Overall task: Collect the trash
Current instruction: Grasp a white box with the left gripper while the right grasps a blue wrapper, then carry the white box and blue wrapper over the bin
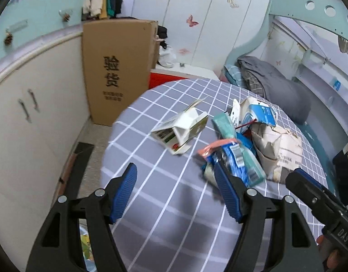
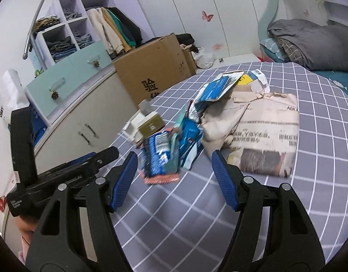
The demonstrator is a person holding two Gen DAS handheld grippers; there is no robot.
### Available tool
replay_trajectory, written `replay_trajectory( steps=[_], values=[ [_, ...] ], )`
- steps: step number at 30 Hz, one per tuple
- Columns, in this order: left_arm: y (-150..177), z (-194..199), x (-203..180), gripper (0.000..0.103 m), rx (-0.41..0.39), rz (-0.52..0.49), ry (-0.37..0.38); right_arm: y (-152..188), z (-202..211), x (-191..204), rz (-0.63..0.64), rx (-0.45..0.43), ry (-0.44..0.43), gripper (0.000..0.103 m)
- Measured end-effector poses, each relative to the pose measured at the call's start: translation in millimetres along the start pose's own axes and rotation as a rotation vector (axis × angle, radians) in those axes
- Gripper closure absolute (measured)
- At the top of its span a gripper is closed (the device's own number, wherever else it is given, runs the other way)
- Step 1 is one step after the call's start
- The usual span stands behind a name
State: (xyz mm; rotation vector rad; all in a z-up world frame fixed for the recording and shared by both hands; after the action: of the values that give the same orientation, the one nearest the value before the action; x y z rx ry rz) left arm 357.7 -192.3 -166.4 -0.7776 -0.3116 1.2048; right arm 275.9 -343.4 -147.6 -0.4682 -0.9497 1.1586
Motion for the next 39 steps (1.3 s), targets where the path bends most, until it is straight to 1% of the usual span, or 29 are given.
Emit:
replay_trajectory(
  steps=[4, 6, 7, 8, 9, 12, 13, 14, 16, 18, 20, 23, 26, 29, 30, 32, 34, 35, 36, 39],
  values=[
    [-8.4, -28.3, -4.2, 0.034, 0.022, 0.024, 0.031, -7.2, -10.7, -6.1, -0.001, 0.012, 0.010, 0.036],
    [-15.6, -37.0, -5.6, 0.034, 0.014, 0.030, 0.044, -9.3, -14.5, -8.4, 0.000, 0.019, 0.015, 0.036],
    [-19.1, -42.3, -6.6, 0.036, 0.012, 0.028, 0.043, -10.4, -16.4, -9.1, 0.000, 0.021, 0.015, 0.036],
    [-21.9, -47.7, -6.8, 0.043, 0.014, 0.030, 0.044, -11.3, -18.2, -10.1, 0.003, 0.024, 0.018, 0.036],
    [-22.9, -50.5, -6.9, 0.046, 0.016, 0.033, 0.046, -13.1, -20.1, -11.3, 0.001, 0.029, 0.018, 0.036],
    [-28.7, -64.0, -7.0, 0.067, 0.038, 0.056, 0.059, -13.1, -25.7, -11.7, -0.001, 0.045, 0.011, 0.036],
    [-29.0, -63.4, -7.2, 0.087, 0.038, 0.059, 0.068, -12.6, -27.4, -10.8, 0.001, 0.051, 0.008, 0.036],
    [-29.2, -63.1, -8.0, 0.100, 0.036, 0.058, 0.079, -11.3, -29.0, -8.4, 0.007, 0.057, 0.001, 0.036],
    [-30.6, -56.0, -6.5, 0.101, 0.001, 0.056, 0.057, -10.6, -30.3, -3.8, 0.022, 0.063, 0.000, 0.039],
    [-29.3, -45.7, -5.0, 0.101, -0.028, 0.058, 0.058, -10.6, -31.2, 6.2, 0.054, 0.069, -0.008, 0.050],
    [-26.0, -32.9, 0.1, 0.102, -0.055, 0.063, 0.050, -9.6, -32.3, 16.5, 0.081, 0.076, -0.022, 0.056],
    [-18.8, -13.8, 10.3, 0.102, -0.085, 0.072, 0.042, -7.7, -35.6, 36.1, 0.136, 0.087, -0.043, 0.057],
    [-12.6, 1.4, 19.1, 0.102, -0.100, 0.075, 0.036, -3.9, -47.6, 48.6, 0.199, 0.116, -0.008, 0.057],
    [-5.3, 10.8, 26.2, 0.102, -0.098, 0.068, 0.026, 3.2, -64.1, 46.1, 0.221, 0.164, 0.056, 0.056],
    [-3.0, 12.9, 29.6, 0.102, -0.098, 0.067, 0.023, 7.0, -68.7, 43.5, 0.227, 0.177, 0.077, 0.054],
    [3.3, 16.0, 33.6, 0.102, -0.090, 0.067, 0.023, 14.5, -77.9, 38.6, 0.231, 0.213, 0.100, 0.054],
    [8.2, 17.8, 39.2, 0.102, -0.082, 0.074, 0.022, 13.0, -79.0, 36.8, 0.213, 0.214, 0.094, 0.054],
    [10.1, 18.8, 41.7, 0.102, -0.079, 0.076, 0.023, 13.3, -79.7, 37.3, 0.211, 0.222, 0.089, 0.060],
    [11.8, 19.9, 44.1, 0.102, -0.079, 0.080, 0.027, 14.0, -79.8, 38.6, 0.217, 0.226, 0.084, 0.064],
    [15.7, 26.9, 48.2, 0.102, -0.081, 0.091, 0.043, 13.0, -73.4, 40.5, 0.190, 0.214, 0.060, 0.067]
  ],
)
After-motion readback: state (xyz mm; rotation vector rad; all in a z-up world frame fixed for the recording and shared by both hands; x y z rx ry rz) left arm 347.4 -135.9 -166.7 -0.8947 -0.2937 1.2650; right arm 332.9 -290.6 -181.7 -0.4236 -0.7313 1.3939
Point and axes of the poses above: each gripper's, at about its wrist camera, not at the fingertips, and z roughly against the way its jaws point, x to its left, y to its underside, the point moved 9 cm from there along -z, roughly the way its jaws point, and after that the axes turned 1 degree about -y, right-handed, at the moved point
